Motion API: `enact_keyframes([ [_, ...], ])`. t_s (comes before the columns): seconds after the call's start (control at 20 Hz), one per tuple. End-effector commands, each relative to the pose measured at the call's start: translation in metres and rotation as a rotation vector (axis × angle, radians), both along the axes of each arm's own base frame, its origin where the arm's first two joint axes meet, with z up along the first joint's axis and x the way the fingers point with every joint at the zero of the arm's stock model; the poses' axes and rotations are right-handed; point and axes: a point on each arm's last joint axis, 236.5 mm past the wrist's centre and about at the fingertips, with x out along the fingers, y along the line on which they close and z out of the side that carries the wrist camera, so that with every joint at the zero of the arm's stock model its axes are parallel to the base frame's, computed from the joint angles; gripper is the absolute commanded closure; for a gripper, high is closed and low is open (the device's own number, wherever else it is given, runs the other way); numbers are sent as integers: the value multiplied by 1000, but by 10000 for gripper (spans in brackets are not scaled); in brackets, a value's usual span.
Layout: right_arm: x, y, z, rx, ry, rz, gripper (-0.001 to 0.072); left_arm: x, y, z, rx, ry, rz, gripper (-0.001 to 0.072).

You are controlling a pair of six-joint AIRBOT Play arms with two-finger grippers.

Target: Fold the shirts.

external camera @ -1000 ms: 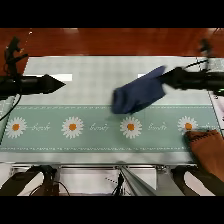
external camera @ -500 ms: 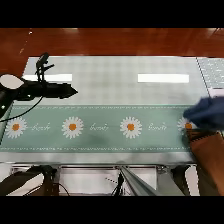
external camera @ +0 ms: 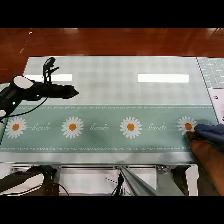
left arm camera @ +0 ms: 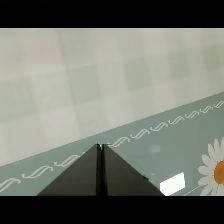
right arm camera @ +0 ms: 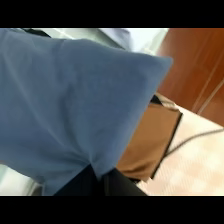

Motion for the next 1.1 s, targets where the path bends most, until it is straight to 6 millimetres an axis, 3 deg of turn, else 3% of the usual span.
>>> enact_keyframes([
  [0.0, -30, 3, -9, 10, 117, -45, 480, 5, 3, -4, 11, -11, 12, 685],
  [0.05, -36, -2, -6, -11, 145, -55, 387, 5, 3, -4, 11, -11, 12, 685],
  [0.15, -32, -17, 0, -83, 130, -41, 385, 2, 1, -2, 5, -4, -2, 685],
  [0.25, -7, -30, 2, -133, 38, 12, 384, -7, -9, 18, -15, 4, -96, 667],
  [0.35, 57, -36, 6, -159, -197, 141, 379, -1, -16, 55, -26, -50, -160, 492],
  [0.45, 144, -12, 17, -83, -500, 357, 267, 19, -19, 100, -23, -157, -176, 120],
  [0.55, 226, 27, 42, 77, -834, 521, 268, 35, -25, 146, 3, -277, -197, 90],
  [0.65, 273, 60, 48, 212, -958, 626, 256, 43, -22, 168, 140, -317, -184, 90],
  [0.75, 293, 89, 10, 253, -802, 783, 179, 44, -7, 167, 360, -291, -122, 90],
  [0.8, 296, 99, -15, 249, -671, 862, 96, 39, 0, 162, 457, -265, -98, 58],
  [0.85, 295, 105, -39, 227, -531, 945, 95, 32, 4, 153, 514, -219, -78, -13],
  [0.9, 295, 110, -59, 190, -397, 1029, 95, 20, 7, 142, 554, -150, -76, -13],
  [1.05, 306, 131, -83, 108, -218, 1190, 96, -10, 11, 109, 582, 38, -70, -13],
])
